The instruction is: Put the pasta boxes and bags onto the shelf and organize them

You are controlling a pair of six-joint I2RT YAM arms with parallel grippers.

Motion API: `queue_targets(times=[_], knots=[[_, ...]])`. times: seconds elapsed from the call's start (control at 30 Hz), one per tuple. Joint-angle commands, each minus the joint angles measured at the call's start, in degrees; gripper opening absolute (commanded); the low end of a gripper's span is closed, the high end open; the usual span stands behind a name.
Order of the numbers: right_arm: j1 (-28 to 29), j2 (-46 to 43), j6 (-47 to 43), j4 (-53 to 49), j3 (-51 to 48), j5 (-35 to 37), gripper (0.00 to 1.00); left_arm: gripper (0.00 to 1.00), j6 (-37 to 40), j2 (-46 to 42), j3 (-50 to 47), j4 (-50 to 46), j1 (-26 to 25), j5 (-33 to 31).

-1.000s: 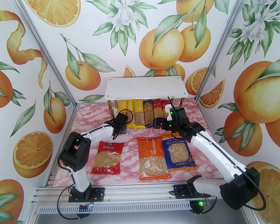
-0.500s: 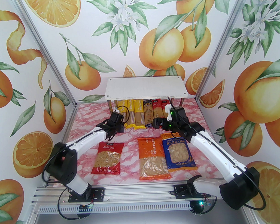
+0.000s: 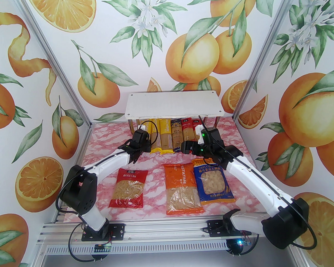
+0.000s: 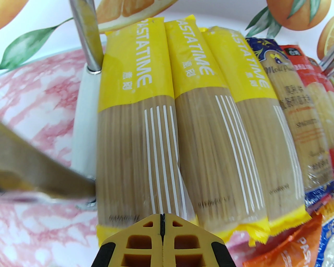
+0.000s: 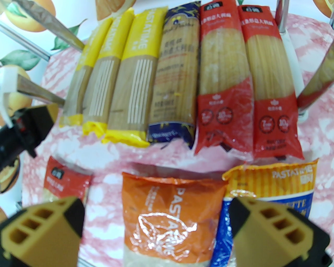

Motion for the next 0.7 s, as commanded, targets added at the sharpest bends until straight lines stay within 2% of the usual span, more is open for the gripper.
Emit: queue_targets(times=[0.0, 0.37, 0.67], knots=[[0.3, -0.8, 0.3, -0.2, -0.2, 1.0, 0.96, 0.00, 1.5, 1.5, 2.5, 4.5, -0.2, -1.4], [0.3, -1.5, -0.2, -1.4, 0.0, 1.7, 0.97, 0.00, 1.1, 6.0, 2.2, -1.6, -0.3, -4.3], [0.3, -1.9, -0.5, -2.0, 0.2, 2.0, 0.97, 0.00, 1.0, 8.3, 2.8, -5.4, -0.2, -3.8]])
